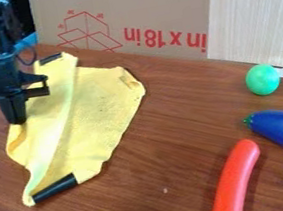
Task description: Unfold the cloth from top right to bottom left
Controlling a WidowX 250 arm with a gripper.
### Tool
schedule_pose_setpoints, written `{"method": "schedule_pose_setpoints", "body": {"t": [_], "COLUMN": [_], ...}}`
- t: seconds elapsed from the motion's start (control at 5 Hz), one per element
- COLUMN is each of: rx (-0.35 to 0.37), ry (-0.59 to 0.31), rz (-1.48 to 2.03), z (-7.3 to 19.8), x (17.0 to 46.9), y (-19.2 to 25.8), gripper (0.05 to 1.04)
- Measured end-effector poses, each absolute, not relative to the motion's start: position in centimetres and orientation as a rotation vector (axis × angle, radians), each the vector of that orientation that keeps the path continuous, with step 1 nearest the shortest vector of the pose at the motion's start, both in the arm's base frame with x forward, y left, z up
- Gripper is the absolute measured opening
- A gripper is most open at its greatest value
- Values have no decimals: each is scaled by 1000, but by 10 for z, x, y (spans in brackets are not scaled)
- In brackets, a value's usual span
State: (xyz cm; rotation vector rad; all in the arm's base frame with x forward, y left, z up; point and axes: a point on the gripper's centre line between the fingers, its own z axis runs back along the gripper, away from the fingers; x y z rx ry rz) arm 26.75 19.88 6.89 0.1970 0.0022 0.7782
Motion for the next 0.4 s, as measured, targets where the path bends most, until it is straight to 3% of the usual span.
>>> {"method": "schedule_pose_setpoints", "body": {"t": [0.4], "rx": [124], "ry": [-37], "rz": [881], "z": [112], "x": [255], "y": [227], "gripper": [52]}}
